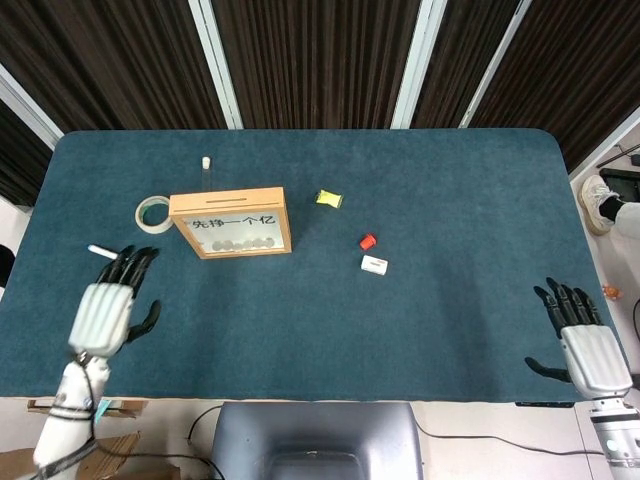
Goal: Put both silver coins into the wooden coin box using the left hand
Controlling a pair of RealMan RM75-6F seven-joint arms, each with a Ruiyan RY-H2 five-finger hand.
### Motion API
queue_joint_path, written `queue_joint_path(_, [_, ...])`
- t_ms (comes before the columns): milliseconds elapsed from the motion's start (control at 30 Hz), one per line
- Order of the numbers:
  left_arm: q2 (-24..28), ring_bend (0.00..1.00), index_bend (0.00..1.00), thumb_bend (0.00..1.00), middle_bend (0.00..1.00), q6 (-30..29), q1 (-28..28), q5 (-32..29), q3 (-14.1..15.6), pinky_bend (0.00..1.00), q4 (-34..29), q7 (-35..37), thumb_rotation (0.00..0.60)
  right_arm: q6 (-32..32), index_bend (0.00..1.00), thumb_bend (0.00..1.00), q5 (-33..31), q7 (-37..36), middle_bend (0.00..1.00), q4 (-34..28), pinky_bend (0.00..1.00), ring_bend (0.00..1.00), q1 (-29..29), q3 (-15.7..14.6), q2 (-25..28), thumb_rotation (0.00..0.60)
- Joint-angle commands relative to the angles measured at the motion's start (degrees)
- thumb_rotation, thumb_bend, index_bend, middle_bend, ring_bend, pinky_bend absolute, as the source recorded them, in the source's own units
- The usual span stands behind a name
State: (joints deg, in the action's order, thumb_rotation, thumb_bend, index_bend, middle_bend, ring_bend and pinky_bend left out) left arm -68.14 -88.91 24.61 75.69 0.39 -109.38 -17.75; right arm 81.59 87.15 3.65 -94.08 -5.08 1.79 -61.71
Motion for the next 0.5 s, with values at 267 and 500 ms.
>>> queue_joint_path(267, [-3.1, 0.00, 0.04, 0.39, 0.03, -13.4, -17.4, 11.5, 7.0, 0.00, 18.5, 12.1, 0.600, 0.7, 0.00, 0.17, 0.9, 5.7, 0.00, -0.7, 0.00, 0.00, 0.2, -0.6, -2.7, 0.600])
queue_joint_path(500, [-1.5, 0.00, 0.04, 0.39, 0.03, -7.8, -17.0, 10.8, 6.1, 0.00, 17.0, 12.6, 0.600, 1.1, 0.00, 0.17, 0.9, 5.7, 0.00, -0.5, 0.00, 0.00, 0.5, -0.8, -2.5, 0.600])
